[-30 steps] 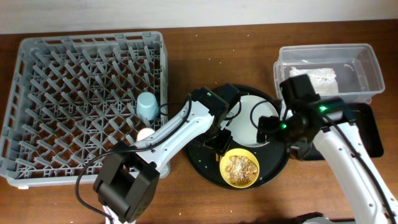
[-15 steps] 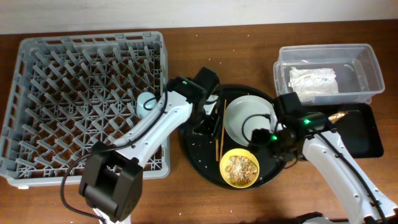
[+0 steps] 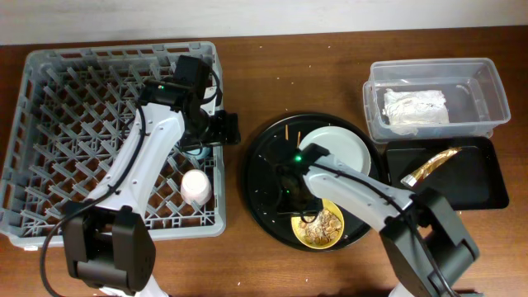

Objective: Sort waste into correct bins and load items into the dishwasher rack
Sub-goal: 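Tip the yellow bowl over the black tray to dump food scraps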

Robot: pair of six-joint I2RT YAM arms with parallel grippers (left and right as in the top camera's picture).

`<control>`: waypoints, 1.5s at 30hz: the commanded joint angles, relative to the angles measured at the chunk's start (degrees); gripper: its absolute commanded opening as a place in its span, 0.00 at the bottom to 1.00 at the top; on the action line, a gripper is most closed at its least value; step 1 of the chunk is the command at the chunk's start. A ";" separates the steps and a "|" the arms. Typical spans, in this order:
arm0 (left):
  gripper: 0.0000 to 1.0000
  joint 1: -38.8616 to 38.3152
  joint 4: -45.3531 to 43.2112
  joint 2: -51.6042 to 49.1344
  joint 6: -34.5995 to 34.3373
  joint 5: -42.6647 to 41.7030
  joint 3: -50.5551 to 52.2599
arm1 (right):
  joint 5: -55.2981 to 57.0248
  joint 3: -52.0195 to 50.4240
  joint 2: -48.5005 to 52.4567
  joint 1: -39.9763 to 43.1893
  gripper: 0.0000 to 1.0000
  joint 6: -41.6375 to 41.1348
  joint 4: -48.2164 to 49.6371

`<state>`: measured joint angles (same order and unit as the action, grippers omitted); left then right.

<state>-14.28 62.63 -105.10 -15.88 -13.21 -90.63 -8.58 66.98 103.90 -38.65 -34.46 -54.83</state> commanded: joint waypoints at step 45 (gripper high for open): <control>0.99 0.09 0.39 1.29 0.07 1.03 0.17 | -69.26 5.49 1.73 82.90 0.04 58.71 -7.69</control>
<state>-14.28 62.96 -105.10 -16.05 -12.43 -90.63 -67.61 74.24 103.13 42.17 21.04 -62.57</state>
